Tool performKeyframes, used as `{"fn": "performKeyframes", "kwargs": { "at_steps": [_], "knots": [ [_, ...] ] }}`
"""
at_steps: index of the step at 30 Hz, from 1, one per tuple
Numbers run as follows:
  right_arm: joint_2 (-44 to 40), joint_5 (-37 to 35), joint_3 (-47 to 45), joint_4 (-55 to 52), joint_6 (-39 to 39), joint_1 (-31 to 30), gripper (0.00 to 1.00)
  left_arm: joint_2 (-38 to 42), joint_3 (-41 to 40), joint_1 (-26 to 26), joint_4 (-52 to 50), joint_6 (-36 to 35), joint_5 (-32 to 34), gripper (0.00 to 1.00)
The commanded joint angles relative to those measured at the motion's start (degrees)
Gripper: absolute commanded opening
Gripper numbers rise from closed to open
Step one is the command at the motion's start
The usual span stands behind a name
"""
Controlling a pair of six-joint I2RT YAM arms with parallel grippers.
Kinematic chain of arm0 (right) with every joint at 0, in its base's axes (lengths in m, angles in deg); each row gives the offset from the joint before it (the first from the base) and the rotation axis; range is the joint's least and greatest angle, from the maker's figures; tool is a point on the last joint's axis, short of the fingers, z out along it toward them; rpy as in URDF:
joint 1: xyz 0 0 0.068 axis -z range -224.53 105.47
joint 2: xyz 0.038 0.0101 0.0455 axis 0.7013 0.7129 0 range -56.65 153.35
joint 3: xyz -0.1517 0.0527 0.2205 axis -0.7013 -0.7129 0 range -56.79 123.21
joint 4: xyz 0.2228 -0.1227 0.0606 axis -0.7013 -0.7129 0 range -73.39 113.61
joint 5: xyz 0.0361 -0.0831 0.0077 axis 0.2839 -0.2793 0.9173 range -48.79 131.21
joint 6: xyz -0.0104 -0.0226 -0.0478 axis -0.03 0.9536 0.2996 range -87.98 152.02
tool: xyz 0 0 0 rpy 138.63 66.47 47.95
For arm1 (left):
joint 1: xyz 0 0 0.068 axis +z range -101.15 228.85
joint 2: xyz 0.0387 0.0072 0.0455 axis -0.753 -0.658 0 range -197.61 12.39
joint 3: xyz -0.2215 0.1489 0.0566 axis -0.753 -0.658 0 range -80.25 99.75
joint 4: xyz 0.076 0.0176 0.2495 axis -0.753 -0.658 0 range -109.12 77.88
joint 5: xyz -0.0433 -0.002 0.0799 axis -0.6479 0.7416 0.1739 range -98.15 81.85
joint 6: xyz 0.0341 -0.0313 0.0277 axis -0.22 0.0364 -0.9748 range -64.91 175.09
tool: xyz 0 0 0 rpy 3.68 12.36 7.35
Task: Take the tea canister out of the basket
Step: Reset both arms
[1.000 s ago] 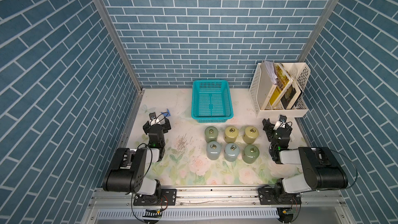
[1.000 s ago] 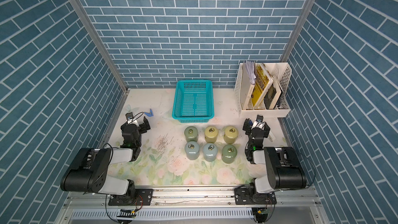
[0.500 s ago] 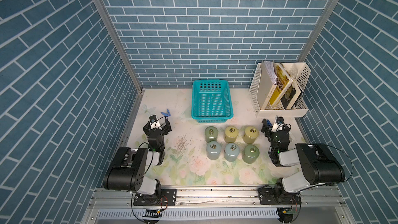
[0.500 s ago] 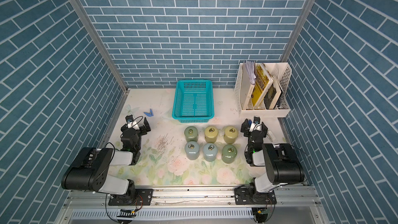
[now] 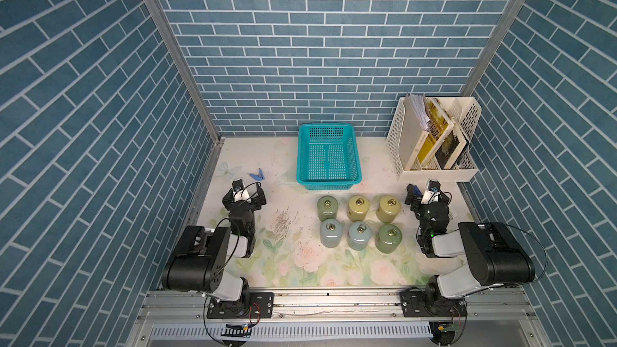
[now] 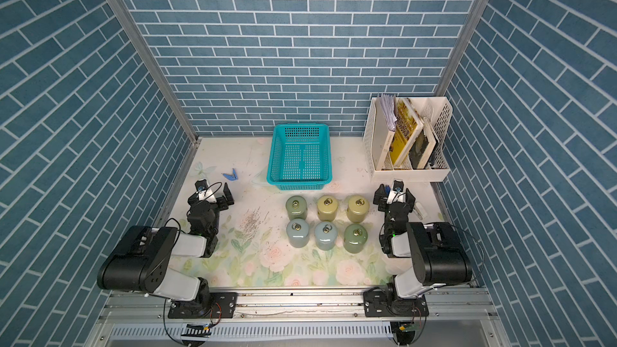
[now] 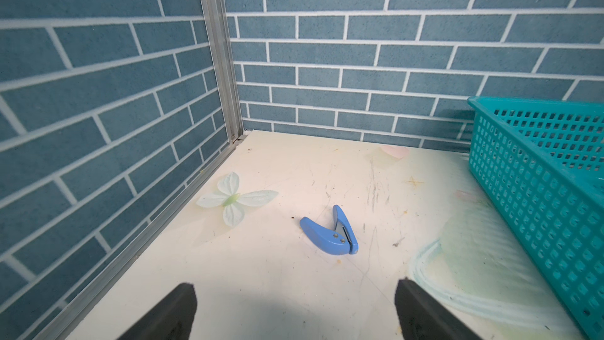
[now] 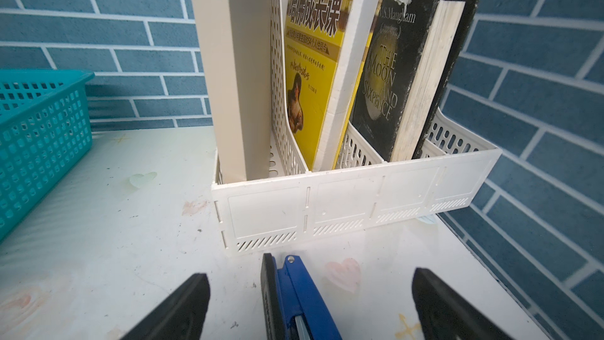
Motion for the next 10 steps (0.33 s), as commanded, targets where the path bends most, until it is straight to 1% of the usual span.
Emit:
{"fn": "performKeyframes", "kwargs": {
  "at_steps": [1,10],
  "knots": [
    [0.3,0.4,-0.2,1.9,1.5,-0.2,1.0,-0.1,-0.2,0.4,1.5,-0.4,-0.3,1.0],
    [0.2,0.5,-0.1,1.8,1.5,-0.2,1.0,-0.1,-0.2,0.3,1.5,-0.4,-0.2,1.0]
  ]
}}
